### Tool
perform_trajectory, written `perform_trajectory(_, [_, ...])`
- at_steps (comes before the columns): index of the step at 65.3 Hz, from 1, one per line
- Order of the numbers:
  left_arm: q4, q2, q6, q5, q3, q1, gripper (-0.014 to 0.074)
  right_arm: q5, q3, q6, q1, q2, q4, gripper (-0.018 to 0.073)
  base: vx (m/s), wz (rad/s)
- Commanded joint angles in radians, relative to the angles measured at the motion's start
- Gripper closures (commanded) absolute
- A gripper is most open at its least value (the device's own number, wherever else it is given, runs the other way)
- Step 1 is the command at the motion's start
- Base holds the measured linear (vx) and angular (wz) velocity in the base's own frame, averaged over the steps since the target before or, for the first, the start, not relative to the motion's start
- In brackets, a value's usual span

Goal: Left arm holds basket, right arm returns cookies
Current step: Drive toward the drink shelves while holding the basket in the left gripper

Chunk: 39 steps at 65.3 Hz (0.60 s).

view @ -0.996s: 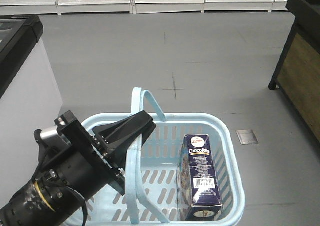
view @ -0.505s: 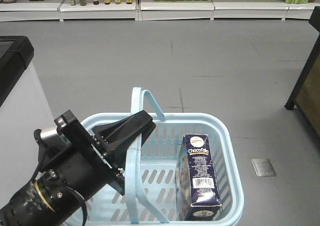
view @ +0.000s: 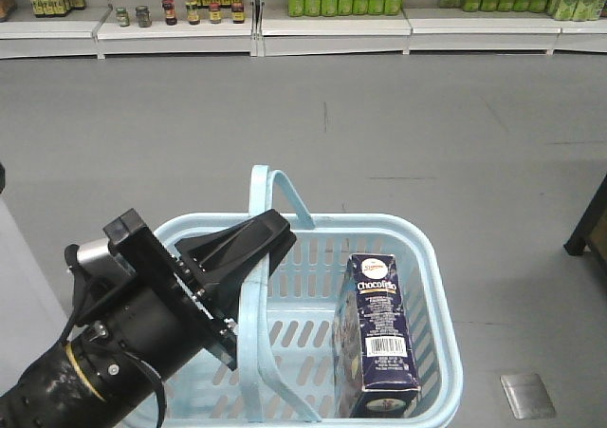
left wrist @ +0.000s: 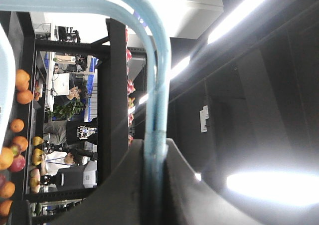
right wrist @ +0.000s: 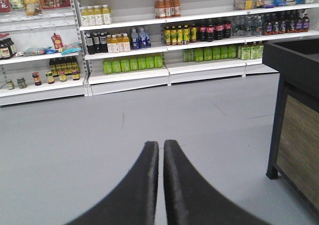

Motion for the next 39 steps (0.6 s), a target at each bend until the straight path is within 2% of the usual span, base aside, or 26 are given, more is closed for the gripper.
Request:
perform_trajectory(1, [-0.008,-0.031,-0.001,-0.174,-0.028,-0.007,0.0599,-0.077,0.018,-0.009,-0.002,-0.013,-0.006,0.0565,0.52,-0.03])
perform_trajectory(39, [-0.007,-0.031,-0.001,-0.174,-0.028,-0.007,0.0599,-0.077,0.018,-0.009,-0.002,-0.013,-0.006,0.0565,0.52,0.01])
